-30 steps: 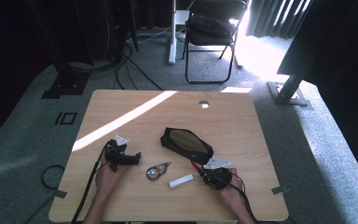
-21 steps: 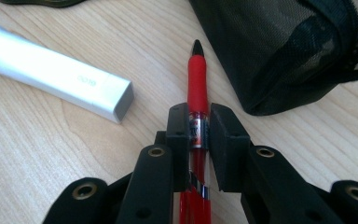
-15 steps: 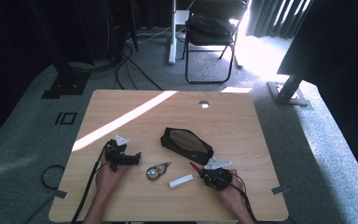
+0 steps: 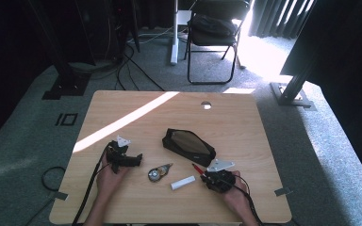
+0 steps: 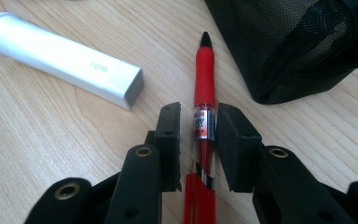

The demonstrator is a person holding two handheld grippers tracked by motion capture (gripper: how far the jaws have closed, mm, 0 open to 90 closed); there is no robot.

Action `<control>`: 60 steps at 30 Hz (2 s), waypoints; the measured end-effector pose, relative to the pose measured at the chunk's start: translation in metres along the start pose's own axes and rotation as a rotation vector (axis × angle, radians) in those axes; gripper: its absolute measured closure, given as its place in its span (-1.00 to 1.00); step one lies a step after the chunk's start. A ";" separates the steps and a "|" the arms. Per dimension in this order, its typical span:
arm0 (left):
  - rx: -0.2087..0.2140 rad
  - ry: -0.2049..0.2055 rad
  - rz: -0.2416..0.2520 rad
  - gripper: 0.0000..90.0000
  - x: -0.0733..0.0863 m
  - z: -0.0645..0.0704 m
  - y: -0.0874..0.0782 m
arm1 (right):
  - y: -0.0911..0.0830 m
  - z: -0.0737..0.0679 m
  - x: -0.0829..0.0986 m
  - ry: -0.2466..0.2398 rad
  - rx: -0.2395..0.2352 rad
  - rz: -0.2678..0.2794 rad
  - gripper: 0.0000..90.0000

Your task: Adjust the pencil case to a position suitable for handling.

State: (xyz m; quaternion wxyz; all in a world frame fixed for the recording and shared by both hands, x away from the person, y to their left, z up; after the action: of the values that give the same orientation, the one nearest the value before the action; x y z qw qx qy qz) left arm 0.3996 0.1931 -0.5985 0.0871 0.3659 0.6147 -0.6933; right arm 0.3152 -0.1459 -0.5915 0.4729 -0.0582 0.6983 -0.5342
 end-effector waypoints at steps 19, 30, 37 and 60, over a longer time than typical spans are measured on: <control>0.000 0.000 0.000 -0.95 0.000 0.000 0.000 | 0.000 0.000 -0.001 -0.018 0.019 -0.003 0.77; 0.000 0.000 0.000 -0.95 0.000 0.000 0.000 | -0.007 -0.001 -0.004 -0.023 0.012 0.025 0.77; 0.000 0.000 0.000 -0.95 0.000 0.000 0.000 | -0.012 -0.004 -0.007 -0.031 0.011 0.042 0.77; 0.000 0.000 0.000 -0.95 0.000 0.000 0.000 | -0.021 -0.006 -0.014 -0.041 0.011 0.075 0.77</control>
State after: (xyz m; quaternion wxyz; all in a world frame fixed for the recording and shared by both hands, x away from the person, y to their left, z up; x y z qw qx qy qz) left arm 0.3997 0.1931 -0.5984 0.0872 0.3658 0.6147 -0.6934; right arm 0.3096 -0.1427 -0.5667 0.5071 -0.0403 0.6873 -0.5185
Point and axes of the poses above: each handheld gripper's, and its own axes: y roughly forward along the jaws, x roughly out of its underside, z roughly to its right, the point moved 6 cm from there along y, roughly forward along the jaws, and after that the axes turned 6 degrees about -z, right-handed, at the moved point
